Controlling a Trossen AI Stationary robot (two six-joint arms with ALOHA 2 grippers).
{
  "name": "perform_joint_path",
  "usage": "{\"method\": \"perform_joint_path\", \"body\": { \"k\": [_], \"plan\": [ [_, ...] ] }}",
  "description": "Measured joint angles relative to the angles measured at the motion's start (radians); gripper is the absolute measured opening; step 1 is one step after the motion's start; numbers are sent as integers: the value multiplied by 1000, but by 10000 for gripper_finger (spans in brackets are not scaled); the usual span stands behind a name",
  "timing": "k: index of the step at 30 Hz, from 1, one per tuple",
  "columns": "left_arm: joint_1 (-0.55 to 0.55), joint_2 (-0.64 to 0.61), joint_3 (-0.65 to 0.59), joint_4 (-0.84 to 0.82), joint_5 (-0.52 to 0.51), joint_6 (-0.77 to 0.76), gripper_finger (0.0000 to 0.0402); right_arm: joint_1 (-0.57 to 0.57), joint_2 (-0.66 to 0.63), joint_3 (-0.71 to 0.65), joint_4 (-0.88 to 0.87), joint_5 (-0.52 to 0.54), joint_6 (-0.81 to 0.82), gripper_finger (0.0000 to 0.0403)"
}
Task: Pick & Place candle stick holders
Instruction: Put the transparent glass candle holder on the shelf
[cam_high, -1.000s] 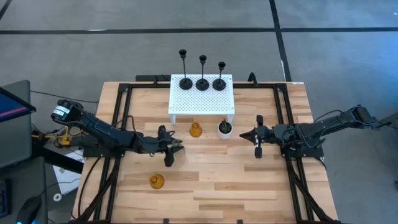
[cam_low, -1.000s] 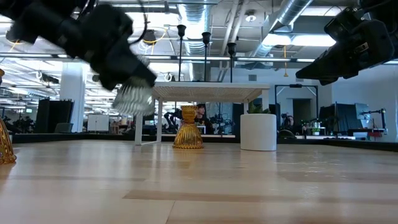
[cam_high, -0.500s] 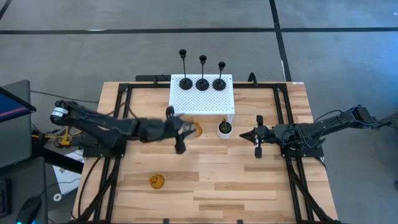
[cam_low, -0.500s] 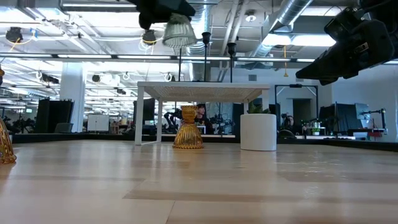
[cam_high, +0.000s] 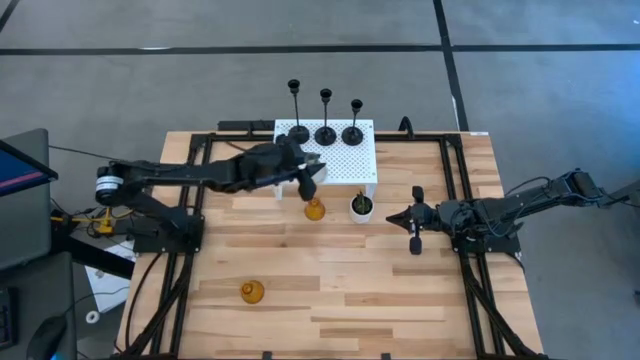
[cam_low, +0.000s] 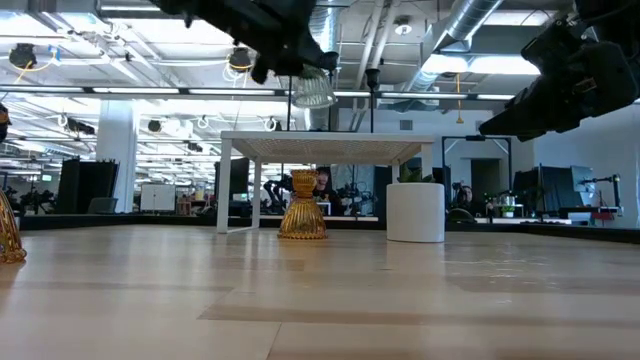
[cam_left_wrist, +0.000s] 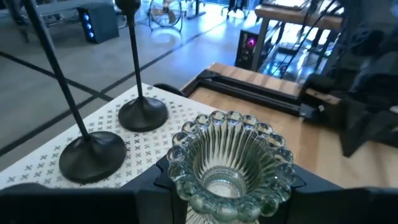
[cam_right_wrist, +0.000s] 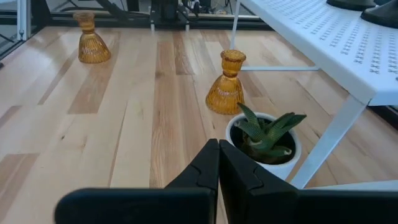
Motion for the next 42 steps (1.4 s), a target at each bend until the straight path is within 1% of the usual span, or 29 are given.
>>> {"method": "perform_joint_path", "body": {
  "k": [5,10,19,24,36,42],
  "plan": [
    [23,98,77,14,3,38,128,0,0,0,0,0,0,0],
    [53,155,114,8,0,38,128,0,0,0,-7,0,0,0],
    [82,198,116,9,-19,14,129,0,0,0,-18,0,0,0],
    [82,210,116,7,-60,15,129,0,0,0,-28,0,0,0],
    [82,209,115,17,-61,-15,129,0,0,0,-27,0,0,0],
    [81,246,114,47,-60,-15,129,1,0,0,-27,0,0,0]
  ]
}}
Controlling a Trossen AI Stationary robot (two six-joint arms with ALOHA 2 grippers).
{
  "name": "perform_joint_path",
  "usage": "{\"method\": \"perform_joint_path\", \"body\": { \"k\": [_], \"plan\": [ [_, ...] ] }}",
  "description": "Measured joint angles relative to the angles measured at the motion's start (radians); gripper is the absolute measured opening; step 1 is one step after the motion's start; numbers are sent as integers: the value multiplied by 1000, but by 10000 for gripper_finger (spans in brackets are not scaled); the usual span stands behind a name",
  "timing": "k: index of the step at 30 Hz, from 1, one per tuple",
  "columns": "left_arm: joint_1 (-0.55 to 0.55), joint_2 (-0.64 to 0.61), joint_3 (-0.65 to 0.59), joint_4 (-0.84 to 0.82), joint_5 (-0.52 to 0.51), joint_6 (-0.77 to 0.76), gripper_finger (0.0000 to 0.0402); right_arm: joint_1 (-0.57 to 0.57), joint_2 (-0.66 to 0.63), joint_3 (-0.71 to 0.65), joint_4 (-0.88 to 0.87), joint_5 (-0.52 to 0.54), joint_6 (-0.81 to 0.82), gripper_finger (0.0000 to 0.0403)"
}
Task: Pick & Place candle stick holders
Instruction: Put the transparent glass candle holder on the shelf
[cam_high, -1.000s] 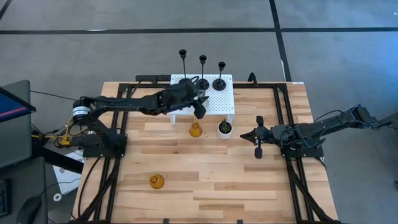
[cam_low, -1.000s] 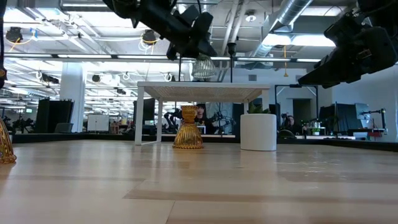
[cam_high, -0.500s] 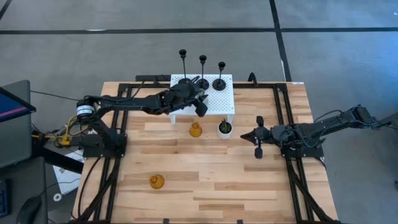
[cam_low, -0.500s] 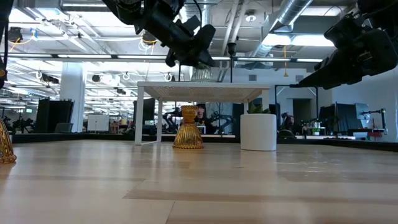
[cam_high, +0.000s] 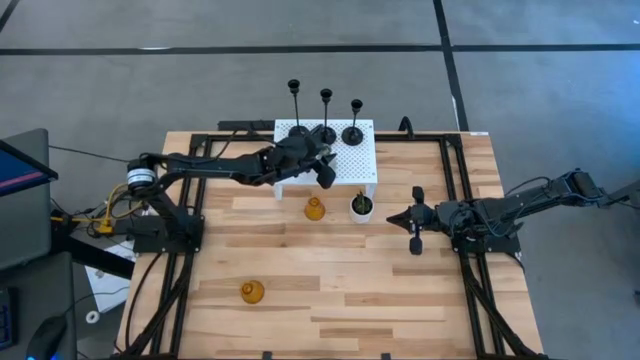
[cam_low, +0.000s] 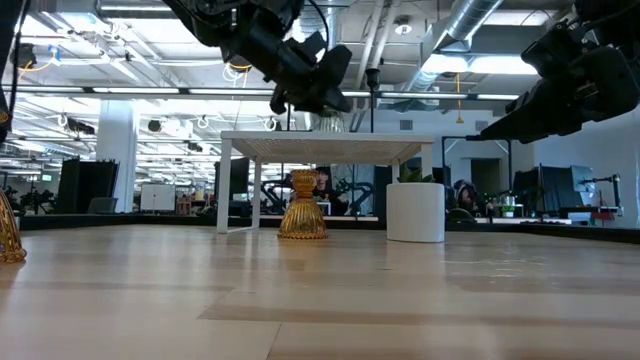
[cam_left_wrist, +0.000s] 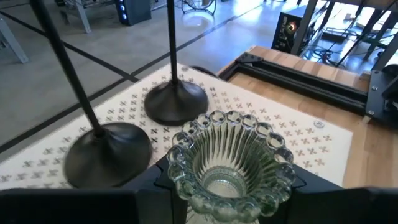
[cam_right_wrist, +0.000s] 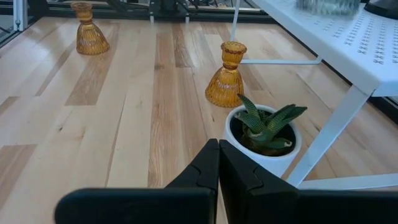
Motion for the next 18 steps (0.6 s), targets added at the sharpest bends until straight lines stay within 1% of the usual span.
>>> {"method": "perform_joint_path", "body": {
  "k": [8,18],
  "plan": [
    [0,13,0,19,0,6,131,0,0,0,-14,0,9,0],
    [0,13,0,18,-1,15,168,0,0,0,-21,0,9,0]
  ]
}}
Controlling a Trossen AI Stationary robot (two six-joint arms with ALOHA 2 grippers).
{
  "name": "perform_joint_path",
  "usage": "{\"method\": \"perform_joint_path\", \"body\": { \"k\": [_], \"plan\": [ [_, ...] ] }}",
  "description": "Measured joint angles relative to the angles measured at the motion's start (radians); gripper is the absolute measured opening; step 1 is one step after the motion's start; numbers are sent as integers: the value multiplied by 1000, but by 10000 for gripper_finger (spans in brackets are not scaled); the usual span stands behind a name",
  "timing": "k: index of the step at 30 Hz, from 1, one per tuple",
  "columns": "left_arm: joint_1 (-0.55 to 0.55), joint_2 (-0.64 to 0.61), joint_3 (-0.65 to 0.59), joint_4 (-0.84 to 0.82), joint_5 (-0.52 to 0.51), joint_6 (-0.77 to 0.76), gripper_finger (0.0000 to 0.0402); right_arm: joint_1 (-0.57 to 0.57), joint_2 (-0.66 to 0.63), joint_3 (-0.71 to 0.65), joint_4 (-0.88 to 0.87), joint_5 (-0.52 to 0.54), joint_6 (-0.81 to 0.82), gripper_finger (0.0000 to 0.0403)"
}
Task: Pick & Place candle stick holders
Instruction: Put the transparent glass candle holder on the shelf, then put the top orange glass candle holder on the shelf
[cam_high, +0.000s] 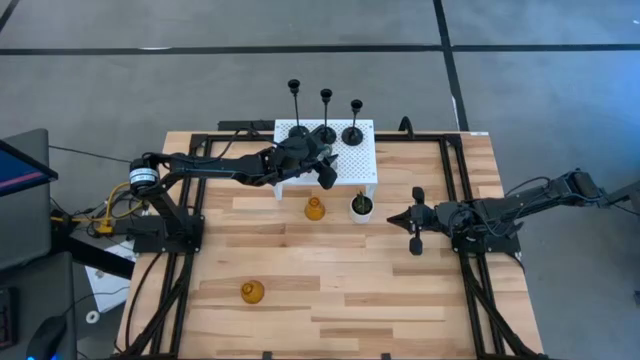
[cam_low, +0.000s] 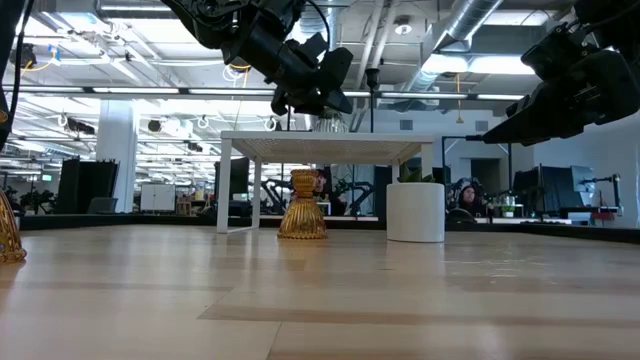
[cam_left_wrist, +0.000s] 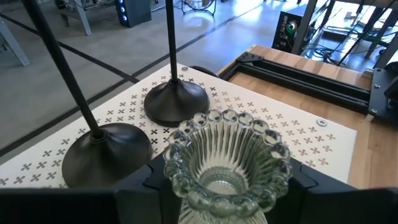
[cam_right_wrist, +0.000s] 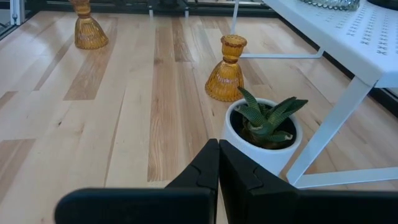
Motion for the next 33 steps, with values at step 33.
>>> {"method": "perform_joint_path", "body": {
  "k": [33],
  "plan": [
    [-218,-375,-2,-371,23,158,180,2,0,0,10,-2,71,0]
  ]
}}
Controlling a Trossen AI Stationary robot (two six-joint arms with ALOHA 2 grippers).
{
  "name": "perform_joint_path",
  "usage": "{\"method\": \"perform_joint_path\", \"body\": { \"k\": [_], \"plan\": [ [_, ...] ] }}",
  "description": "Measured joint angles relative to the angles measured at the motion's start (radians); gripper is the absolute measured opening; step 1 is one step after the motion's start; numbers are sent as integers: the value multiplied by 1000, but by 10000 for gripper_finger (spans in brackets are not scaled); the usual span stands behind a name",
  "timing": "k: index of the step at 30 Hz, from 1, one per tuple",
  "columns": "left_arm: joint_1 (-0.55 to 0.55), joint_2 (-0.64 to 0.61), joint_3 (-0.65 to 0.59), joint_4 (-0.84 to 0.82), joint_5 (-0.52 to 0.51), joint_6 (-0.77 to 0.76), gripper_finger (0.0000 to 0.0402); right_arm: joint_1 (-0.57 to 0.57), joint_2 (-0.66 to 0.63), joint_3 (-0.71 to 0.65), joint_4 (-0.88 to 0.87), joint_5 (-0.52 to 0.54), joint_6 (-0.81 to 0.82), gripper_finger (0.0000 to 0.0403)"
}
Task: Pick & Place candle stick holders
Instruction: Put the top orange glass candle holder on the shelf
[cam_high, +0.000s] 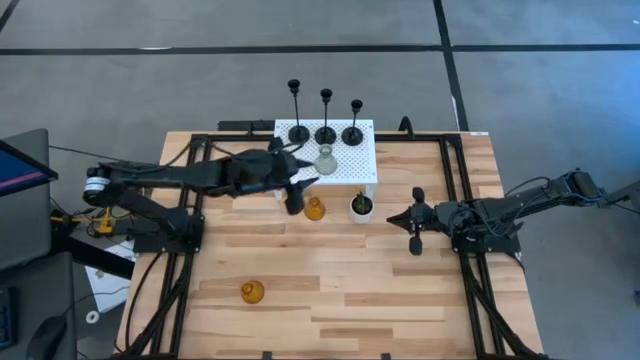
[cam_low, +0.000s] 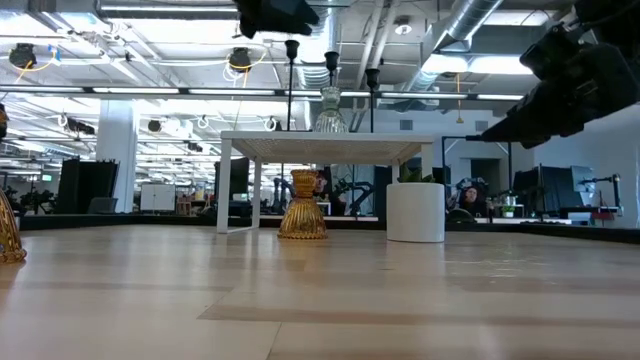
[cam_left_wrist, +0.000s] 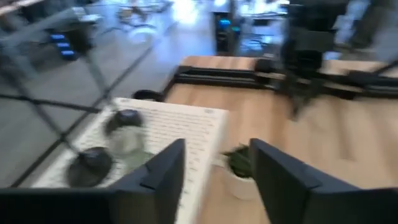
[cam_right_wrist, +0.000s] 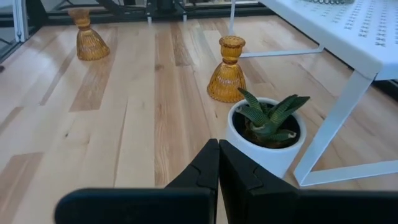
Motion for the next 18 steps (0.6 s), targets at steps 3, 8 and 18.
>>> {"method": "perform_joint_path", "body": {
  "k": [3,8,18],
  "plan": [
    [-37,-54,-35,-29,89,-9,122,0,0,0,5,0,-5,0],
    [-106,-146,-142,-29,146,-13,23,0,0,0,12,-1,-8,0],
    [-228,-311,-356,-21,69,-11,5,16,10,9,134,14,78,0]
  ]
}}
